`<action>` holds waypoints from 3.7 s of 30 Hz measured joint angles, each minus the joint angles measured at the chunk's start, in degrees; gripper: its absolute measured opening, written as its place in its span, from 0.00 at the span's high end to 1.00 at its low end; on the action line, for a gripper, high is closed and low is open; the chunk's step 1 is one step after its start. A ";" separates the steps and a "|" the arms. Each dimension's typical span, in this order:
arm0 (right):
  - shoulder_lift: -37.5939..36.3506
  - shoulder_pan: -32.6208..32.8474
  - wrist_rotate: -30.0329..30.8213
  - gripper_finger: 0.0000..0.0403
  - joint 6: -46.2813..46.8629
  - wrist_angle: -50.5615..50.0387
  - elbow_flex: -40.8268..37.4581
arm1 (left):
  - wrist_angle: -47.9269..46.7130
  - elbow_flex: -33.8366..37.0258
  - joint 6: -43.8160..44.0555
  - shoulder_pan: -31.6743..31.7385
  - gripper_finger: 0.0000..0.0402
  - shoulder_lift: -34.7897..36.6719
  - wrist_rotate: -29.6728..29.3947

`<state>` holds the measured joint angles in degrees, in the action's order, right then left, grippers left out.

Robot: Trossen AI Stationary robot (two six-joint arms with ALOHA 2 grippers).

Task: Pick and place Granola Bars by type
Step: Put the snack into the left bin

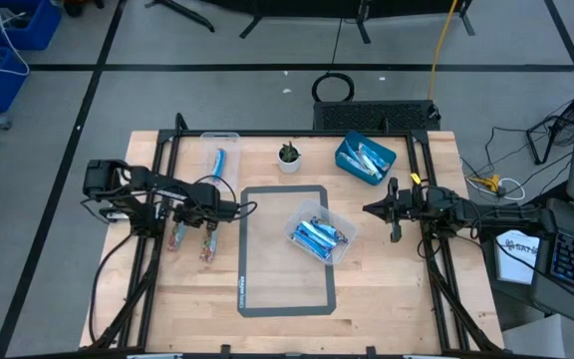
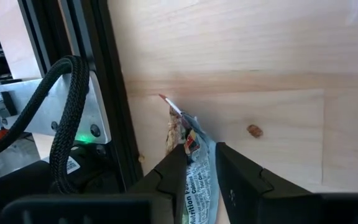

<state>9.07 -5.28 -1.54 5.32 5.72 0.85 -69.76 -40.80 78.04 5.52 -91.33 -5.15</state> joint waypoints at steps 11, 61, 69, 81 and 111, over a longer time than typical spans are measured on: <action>-0.01 0.01 0.00 1.00 0.00 0.00 0.01 | 0.01 -0.04 3.54 -5.91 0.99 0.00 -5.03; 0.00 0.01 0.00 1.00 0.00 0.00 0.01 | 47.38 -2.80 -56.37 28.99 1.00 21.76 -17.81; -0.01 0.02 0.00 1.00 0.00 0.00 -0.01 | 50.29 -2.71 -55.40 30.37 0.99 15.95 -7.32; 0.01 0.00 0.00 1.00 0.00 0.00 0.01 | 50.50 -2.71 -56.99 30.36 0.92 14.05 -2.78; -0.01 0.00 0.00 1.00 0.00 0.00 0.01 | 37.85 -4.59 -30.48 -4.02 0.99 21.57 5.15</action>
<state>9.06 -5.28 -1.54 5.32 5.72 0.86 -31.91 -45.39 47.56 1.50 -69.76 0.01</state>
